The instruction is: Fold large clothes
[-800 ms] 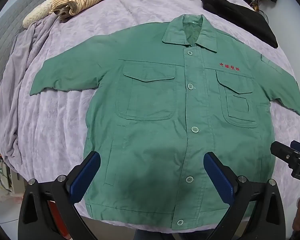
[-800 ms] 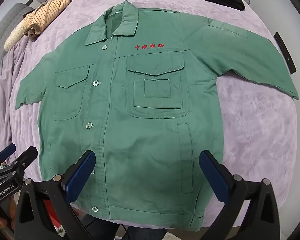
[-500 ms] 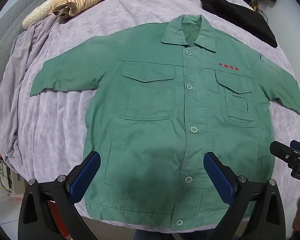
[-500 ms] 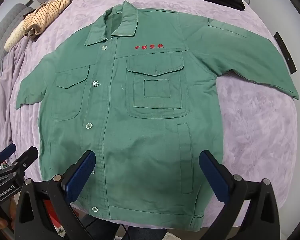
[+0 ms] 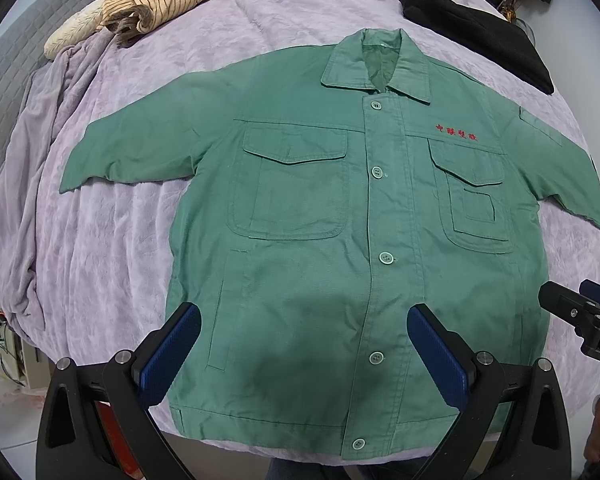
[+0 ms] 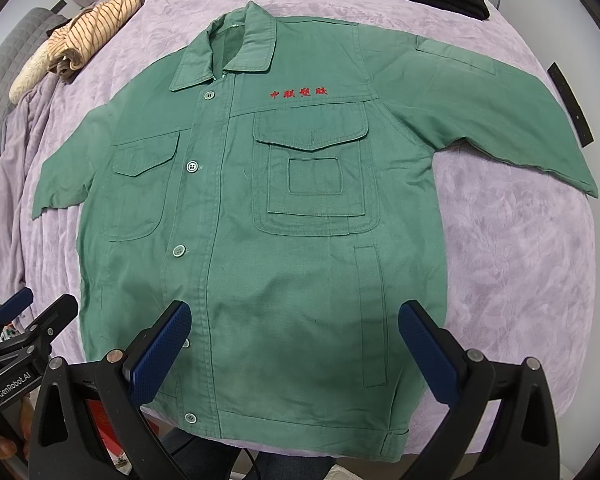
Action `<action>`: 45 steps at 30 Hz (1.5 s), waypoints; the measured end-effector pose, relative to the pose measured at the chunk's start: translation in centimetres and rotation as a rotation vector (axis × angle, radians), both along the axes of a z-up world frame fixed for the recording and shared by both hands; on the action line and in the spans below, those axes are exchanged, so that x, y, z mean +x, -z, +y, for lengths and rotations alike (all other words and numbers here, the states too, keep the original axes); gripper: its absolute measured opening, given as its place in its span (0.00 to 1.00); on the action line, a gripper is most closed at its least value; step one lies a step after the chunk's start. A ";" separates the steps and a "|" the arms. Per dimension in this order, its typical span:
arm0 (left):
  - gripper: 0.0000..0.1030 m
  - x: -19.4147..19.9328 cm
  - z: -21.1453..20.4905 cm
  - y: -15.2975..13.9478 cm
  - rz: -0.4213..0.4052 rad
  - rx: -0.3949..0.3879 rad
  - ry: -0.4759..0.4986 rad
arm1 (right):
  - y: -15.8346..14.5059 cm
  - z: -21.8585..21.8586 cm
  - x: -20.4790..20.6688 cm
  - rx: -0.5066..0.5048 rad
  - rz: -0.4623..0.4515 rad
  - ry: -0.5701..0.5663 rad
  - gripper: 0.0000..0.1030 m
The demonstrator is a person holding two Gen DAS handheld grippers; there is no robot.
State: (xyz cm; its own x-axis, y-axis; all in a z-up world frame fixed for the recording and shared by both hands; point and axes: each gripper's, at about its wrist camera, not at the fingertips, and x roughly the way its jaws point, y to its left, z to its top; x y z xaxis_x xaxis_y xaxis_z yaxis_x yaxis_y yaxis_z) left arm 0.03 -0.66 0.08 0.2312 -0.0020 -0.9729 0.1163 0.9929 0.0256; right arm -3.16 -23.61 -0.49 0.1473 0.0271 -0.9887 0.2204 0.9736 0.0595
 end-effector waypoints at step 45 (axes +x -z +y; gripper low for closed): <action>1.00 0.0 0.0 -0.2 0.003 0.004 0.005 | -0.3 0.2 -0.2 0.002 -0.008 0.000 1.00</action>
State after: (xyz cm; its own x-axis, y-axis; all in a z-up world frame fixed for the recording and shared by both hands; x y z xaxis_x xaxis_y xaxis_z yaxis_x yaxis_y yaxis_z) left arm 0.07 -0.68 0.26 0.2287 0.0007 -0.9735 0.1216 0.9922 0.0292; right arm -3.38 -23.40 -0.20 0.1550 0.0295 -0.9875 0.2197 0.9735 0.0636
